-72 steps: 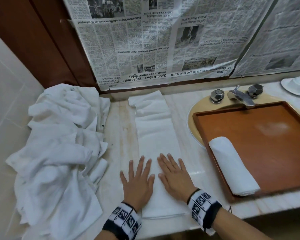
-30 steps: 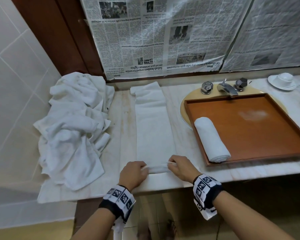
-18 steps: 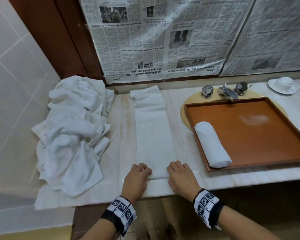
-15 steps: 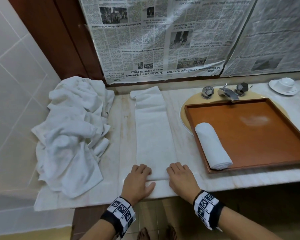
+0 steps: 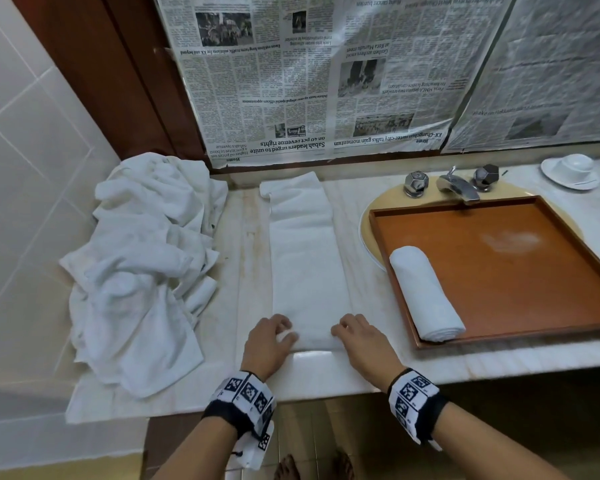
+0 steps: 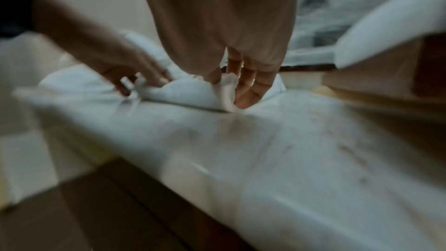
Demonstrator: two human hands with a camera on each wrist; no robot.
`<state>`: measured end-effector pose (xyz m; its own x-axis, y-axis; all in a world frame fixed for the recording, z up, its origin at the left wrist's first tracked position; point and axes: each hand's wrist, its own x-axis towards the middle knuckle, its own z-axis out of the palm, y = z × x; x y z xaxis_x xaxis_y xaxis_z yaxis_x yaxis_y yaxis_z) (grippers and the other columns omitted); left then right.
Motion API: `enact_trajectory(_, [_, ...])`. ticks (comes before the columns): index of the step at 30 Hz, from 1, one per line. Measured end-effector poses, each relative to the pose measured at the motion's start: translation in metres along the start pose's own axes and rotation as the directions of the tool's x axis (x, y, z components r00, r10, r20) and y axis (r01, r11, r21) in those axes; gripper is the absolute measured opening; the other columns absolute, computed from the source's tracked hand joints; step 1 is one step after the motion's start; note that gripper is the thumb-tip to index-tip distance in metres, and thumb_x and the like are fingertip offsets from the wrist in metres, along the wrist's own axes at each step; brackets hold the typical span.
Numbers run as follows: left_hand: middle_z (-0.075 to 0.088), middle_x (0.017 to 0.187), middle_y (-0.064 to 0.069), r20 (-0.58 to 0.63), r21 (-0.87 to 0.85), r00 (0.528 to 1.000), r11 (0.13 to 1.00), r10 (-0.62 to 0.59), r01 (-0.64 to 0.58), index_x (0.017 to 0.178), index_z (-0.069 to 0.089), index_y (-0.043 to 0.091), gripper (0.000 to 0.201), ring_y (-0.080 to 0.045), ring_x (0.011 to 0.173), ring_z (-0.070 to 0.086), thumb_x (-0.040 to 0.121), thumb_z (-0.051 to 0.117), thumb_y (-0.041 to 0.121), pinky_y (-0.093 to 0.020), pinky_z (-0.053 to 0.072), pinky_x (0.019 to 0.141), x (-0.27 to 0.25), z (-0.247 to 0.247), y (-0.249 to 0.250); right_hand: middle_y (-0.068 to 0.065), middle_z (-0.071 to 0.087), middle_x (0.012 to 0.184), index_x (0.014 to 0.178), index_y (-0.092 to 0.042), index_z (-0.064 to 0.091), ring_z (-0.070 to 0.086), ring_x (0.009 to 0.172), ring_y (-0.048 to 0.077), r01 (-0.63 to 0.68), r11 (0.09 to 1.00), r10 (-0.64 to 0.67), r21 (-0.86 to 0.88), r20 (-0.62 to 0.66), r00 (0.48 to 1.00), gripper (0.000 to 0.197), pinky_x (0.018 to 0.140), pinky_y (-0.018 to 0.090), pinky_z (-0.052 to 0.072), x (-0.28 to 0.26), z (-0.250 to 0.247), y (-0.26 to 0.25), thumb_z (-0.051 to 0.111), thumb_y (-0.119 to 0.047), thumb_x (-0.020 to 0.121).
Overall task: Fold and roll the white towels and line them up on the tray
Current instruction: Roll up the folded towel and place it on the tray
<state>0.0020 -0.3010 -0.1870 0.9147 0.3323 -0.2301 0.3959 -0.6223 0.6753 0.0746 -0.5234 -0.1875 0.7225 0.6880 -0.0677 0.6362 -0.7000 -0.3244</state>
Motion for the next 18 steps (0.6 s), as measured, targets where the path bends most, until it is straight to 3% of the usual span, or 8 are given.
enact_trajectory(4, [0.049, 0.107, 0.005, -0.129, 0.25, 0.973, 0.956, 0.189, -0.152, 0.1, 0.064, 0.028, 0.009, -0.021, 0.096, 0.052, 0.093, 0.064, 0.034, -0.037, 0.051, 0.067, -0.008, 0.01, -0.006, 0.003, 0.058, 0.097, 0.097, -0.016, 0.063, 0.056, 0.086, 0.024, 0.017, 0.987, -0.013, -0.162, 0.026, 1.0, 0.032, 0.062, 0.034, 0.049, -0.004, 0.005, -0.008, 0.064, -0.037, 0.073])
enact_trajectory(6, [0.053, 0.108, 0.007, -0.089, 0.356, 0.95, 0.9, 0.301, -0.251, 0.103, 0.064, 0.031, 0.013, -0.025, 0.093, 0.054, 0.091, 0.063, 0.037, -0.038, 0.052, 0.058, -0.015, 0.018, -0.011, 0.004, 0.059, 0.095, 0.091, -0.013, 0.065, 0.057, 0.085, 0.025, 0.01, 0.986, -0.008, -0.165, 0.014, 1.0, 0.024, 0.063, 0.035, 0.05, -0.001, 0.004, -0.008, 0.073, -0.024, 0.07])
enact_trajectory(9, [0.06, 0.11, 0.01, -0.016, 0.427, 0.943, 0.855, 0.333, -0.294, 0.109, 0.062, 0.032, 0.039, -0.022, 0.093, 0.056, 0.08, 0.056, 0.057, -0.035, 0.053, 0.055, -0.024, 0.02, -0.014, 0.005, 0.056, 0.109, 0.106, -0.009, 0.065, 0.053, 0.102, 0.025, -0.022, 1.0, 0.021, 0.022, 0.054, 0.998, 0.02, 0.081, 0.033, 0.049, 0.005, -0.002, -0.007, 0.062, -0.017, 0.088])
enact_trajectory(11, [0.065, 0.103, 0.011, -0.026, 0.451, 0.944, 0.846, 0.33, -0.283, 0.106, 0.066, 0.032, 0.037, -0.022, 0.091, 0.06, 0.082, 0.052, 0.056, -0.035, 0.05, 0.059, -0.023, 0.015, -0.014, 0.004, 0.054, 0.117, 0.119, -0.009, 0.062, 0.048, 0.111, 0.022, -0.079, 0.98, 0.061, 0.184, 0.101, 0.993, 0.029, 0.091, 0.027, 0.039, 0.01, -0.011, -0.004, 0.054, -0.024, 0.096])
enact_trajectory(13, [0.068, 0.101, 0.011, -0.001, 0.345, 0.967, 0.908, 0.253, -0.238, 0.107, 0.069, 0.031, 0.036, -0.018, 0.094, 0.06, 0.088, 0.052, 0.055, -0.034, 0.049, 0.072, -0.017, 0.006, -0.011, 0.005, 0.054, 0.119, 0.123, -0.01, 0.062, 0.048, 0.111, 0.02, -0.126, 0.96, 0.087, 0.248, 0.163, 0.983, 0.034, 0.089, 0.024, 0.035, 0.013, -0.018, -0.001, 0.055, -0.03, 0.097])
enact_trajectory(15, [0.07, 0.1, 0.012, 0.078, 0.137, 0.984, 0.976, 0.163, -0.172, 0.106, 0.07, 0.03, 0.034, -0.012, 0.095, 0.061, 0.09, 0.055, 0.056, -0.03, 0.047, 0.081, -0.011, -0.002, -0.01, 0.003, 0.053, 0.12, 0.126, -0.013, 0.058, 0.051, 0.108, 0.02, -0.149, 0.958, 0.108, 0.243, 0.173, 0.979, 0.034, 0.089, 0.028, 0.04, 0.013, -0.017, 0.002, 0.053, -0.031, 0.097])
enact_trajectory(18, [0.07, 0.095, 0.011, 0.074, 0.049, 0.992, 0.993, 0.103, -0.106, 0.1, 0.068, 0.03, 0.026, -0.012, 0.092, 0.063, 0.092, 0.058, 0.052, -0.029, 0.046, 0.078, -0.006, -0.004, -0.012, 0.003, 0.053, 0.112, 0.119, -0.017, 0.056, 0.057, 0.089, 0.026, -0.073, 0.995, 0.071, 0.067, 0.038, 0.997, 0.026, 0.073, 0.038, 0.049, 0.009, -0.01, -0.005, 0.05, -0.025, 0.096])
